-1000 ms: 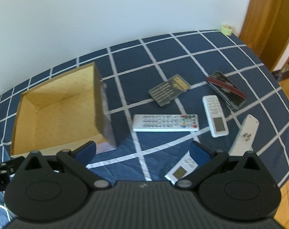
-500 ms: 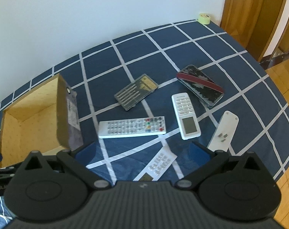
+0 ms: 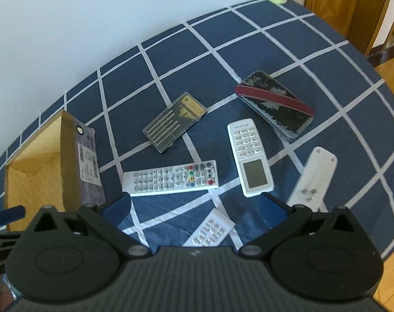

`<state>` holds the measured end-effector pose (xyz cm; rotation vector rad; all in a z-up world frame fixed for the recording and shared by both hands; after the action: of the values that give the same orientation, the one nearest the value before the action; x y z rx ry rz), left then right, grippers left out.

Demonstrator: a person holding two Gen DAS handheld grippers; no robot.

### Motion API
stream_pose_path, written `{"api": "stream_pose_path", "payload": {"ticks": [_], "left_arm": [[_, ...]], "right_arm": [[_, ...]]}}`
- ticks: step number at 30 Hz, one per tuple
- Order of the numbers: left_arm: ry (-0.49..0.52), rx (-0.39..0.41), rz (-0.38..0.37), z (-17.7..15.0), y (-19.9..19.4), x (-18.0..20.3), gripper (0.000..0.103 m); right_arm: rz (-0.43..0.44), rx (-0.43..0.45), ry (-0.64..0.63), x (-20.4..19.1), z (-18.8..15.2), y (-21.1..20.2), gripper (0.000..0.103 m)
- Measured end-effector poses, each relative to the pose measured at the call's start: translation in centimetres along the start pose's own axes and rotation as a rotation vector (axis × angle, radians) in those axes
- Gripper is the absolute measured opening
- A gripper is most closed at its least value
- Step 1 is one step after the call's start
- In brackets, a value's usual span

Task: Organize objects
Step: 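Move the right tool toward the white TV remote beside the box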

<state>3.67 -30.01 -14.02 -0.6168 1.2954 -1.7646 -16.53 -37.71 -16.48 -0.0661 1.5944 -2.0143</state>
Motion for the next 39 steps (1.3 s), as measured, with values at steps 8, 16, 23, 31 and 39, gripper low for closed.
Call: {"api": "stream_pose_path", "payload": {"ticks": [8,16,23,31,39], "left_arm": [[0.044,-0.092,-0.005,1.9,4.6,1.1,0.103],[0.088,-0.189,-0.025,2.4,9.4,2.5,0.103],[0.078,-0.262,-0.067,1.9,12.8,2.8,0.103],[0.056,-0.305,-0.109,1.7,15.5,2.8,0.103],[0.03,-0.336,-0.169,1.4,17.3,3.0,0.103]], "right_arm": [[0.044,-0.084,-0.004,-0.4,2.1,4.4,0.103],[0.052,-0.172,0.025,0.1,3.0,9.1,0.103],[0.046,-0.248,0.047,0.3,2.5,12.7,0.103],[0.019,-0.297,0.023,-0.3,2.2,15.6,0.103],[-0.012,-0.323,0.013,-0.1,2.2,17.3,0.103]]}}
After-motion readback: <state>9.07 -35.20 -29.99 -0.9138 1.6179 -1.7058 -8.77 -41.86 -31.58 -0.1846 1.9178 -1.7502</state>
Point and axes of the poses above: each gripper's, at about its wrist camera, not at the fingertips, and y roughly the way its jaws point, x to its right, z to its top, the point moved 8 cm from there along y, roughly the way its jaws point, and after that the axes turned 4 degrees about y, right-handed, at the moved point
